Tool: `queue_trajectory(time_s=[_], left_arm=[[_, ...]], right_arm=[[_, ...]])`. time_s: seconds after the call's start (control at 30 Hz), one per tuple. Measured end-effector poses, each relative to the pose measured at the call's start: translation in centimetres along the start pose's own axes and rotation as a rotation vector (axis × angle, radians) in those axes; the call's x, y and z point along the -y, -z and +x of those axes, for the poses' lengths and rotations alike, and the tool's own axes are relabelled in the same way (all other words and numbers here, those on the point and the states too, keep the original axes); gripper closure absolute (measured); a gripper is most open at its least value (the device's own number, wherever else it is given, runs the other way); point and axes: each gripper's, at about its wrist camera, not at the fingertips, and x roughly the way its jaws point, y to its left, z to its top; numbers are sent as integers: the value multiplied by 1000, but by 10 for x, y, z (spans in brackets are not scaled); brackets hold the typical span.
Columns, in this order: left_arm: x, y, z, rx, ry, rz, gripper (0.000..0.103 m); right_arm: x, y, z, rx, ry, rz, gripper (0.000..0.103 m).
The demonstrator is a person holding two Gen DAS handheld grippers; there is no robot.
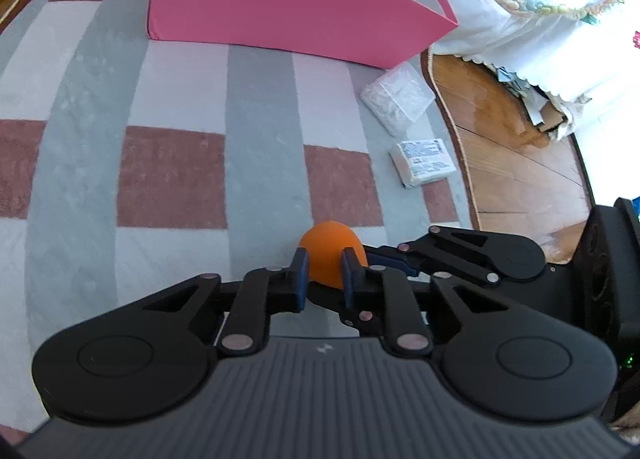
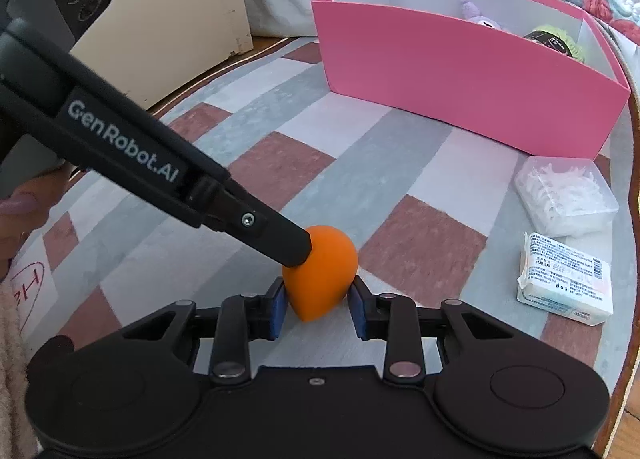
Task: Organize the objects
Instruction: 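Lift the orange sponge with both grippers and carry it into the pink box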
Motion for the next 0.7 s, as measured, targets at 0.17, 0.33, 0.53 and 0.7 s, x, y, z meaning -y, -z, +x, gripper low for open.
queue_trajectory(time_s=[0.17, 0.33, 0.53, 0.7], left_arm=[[2, 3, -6, 16, 12, 0, 88], [8, 6, -18, 36, 31, -6, 88], [22, 8, -38, 64, 36, -12, 88], [39, 8, -53, 73, 19, 9, 88]], right_arm=[[0, -5, -4, 12, -8, -1, 66], [-4, -9, -15, 26, -3, -30, 67], [-5, -15, -39, 55, -21, -37, 67], [-11, -21, -57, 56, -6, -77, 67]])
